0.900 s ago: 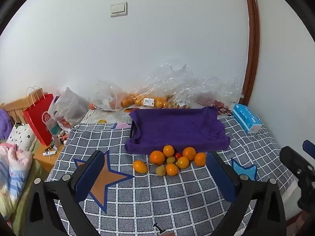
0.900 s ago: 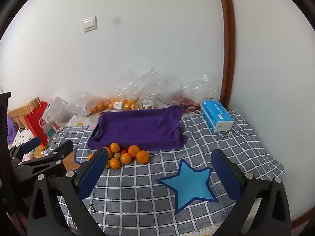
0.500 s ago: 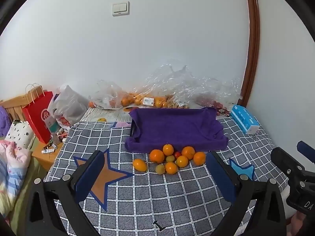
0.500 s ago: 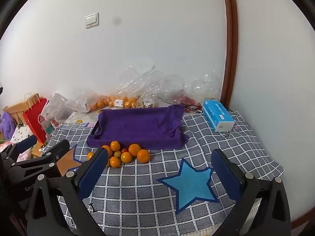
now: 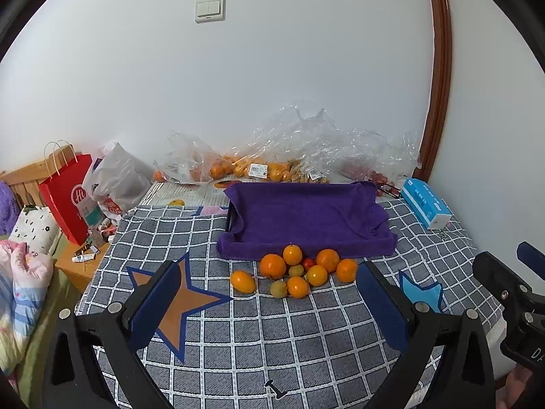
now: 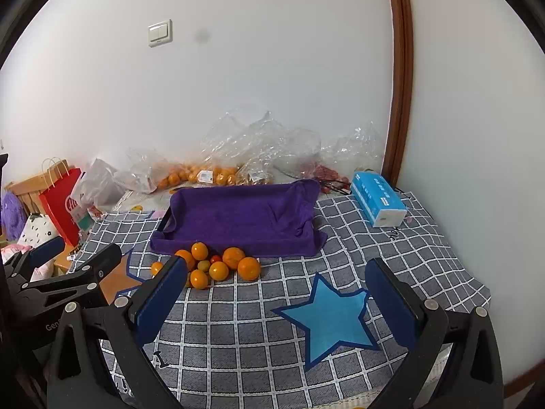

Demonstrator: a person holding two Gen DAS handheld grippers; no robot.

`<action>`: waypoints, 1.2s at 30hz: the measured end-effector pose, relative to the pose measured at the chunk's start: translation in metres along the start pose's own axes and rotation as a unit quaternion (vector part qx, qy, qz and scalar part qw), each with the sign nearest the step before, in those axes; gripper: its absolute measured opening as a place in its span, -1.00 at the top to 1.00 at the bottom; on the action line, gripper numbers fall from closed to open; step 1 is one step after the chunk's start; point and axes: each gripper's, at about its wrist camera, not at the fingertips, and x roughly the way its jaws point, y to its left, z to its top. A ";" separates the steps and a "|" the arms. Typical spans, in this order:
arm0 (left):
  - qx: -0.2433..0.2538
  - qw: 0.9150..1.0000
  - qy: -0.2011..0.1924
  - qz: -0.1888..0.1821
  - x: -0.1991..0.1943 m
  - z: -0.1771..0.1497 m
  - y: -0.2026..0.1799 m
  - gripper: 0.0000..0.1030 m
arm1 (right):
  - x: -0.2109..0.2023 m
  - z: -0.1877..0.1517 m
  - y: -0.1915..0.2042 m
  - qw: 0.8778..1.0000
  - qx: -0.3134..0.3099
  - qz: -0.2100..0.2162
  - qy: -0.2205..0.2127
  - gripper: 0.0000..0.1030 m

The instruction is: Organize fruits

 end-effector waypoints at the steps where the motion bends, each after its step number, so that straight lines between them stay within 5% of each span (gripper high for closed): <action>1: 0.000 1.000 0.000 0.000 0.000 0.002 0.001 -1.00 | 0.000 0.000 -0.001 1.000 0.001 0.001 -0.001 -0.99; 36: 0.007 1.000 -0.001 0.000 -0.004 -0.002 -0.008 -1.00 | -0.005 0.001 -0.001 1.000 0.000 -0.004 -0.001 -0.99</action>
